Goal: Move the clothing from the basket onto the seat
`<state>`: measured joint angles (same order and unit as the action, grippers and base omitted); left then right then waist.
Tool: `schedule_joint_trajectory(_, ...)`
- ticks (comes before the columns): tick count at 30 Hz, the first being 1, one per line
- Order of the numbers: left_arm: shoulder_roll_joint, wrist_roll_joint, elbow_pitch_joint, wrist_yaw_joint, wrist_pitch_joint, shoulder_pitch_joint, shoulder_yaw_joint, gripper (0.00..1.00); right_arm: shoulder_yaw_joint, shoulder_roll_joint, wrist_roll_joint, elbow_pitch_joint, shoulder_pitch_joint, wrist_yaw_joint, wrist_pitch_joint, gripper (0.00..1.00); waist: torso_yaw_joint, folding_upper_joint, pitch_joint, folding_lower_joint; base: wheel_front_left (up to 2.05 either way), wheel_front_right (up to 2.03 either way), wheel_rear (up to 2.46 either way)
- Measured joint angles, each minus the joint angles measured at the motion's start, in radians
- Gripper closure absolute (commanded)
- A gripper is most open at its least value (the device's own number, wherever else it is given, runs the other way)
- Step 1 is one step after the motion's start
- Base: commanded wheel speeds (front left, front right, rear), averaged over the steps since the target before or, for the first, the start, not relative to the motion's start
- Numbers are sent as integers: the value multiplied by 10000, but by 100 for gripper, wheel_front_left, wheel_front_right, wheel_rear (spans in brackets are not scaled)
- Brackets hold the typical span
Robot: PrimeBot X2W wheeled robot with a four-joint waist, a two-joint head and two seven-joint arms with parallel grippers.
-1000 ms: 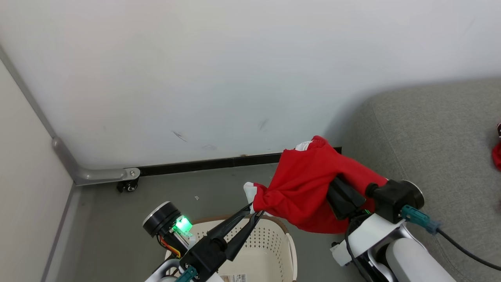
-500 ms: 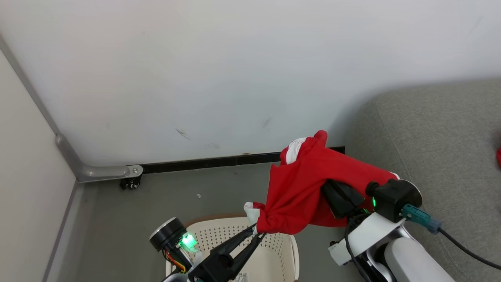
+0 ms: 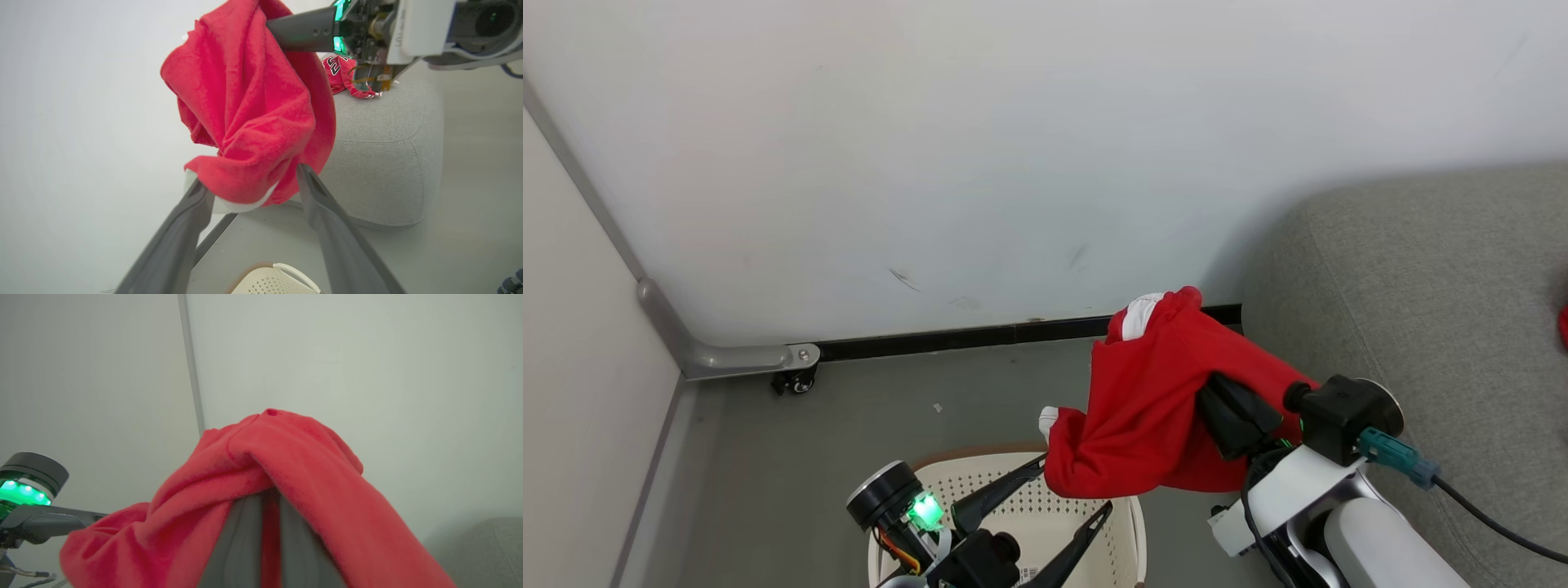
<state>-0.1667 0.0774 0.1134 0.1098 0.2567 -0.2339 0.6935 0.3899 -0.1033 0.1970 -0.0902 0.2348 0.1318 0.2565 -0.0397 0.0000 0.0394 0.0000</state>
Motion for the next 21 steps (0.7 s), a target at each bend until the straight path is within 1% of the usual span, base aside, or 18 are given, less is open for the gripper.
schedule_joint_trajectory(9, -8, -2, 247, 4, 0, 118, 33, 0, -107, -115, -2, -46, 23, 0, 0, 100, -7, 0, -18, 0, 0, 0, 0)
schedule_joint_trajectory(12, -8, 0, 372, 84, 0, 290, 79, 0, -201, -169, -2, -10, 211, 0, 0, 100, -1, 0, -23, 0, 0, 0, 0)
schedule_joint_trajectory(16, 0, 19, 518, 84, 0, 419, 94, 0, -288, -207, -4, 107, 344, 0, 2, 100, 11, 0, -22, 0, 0, 0, 0)
schedule_joint_trajectory(21, 69, 205, 686, 86, 0, 600, 31, 0, -510, -242, -15, 165, 361, 0, 0, 100, 29, 0, -12, 0, 0, 0, 0)
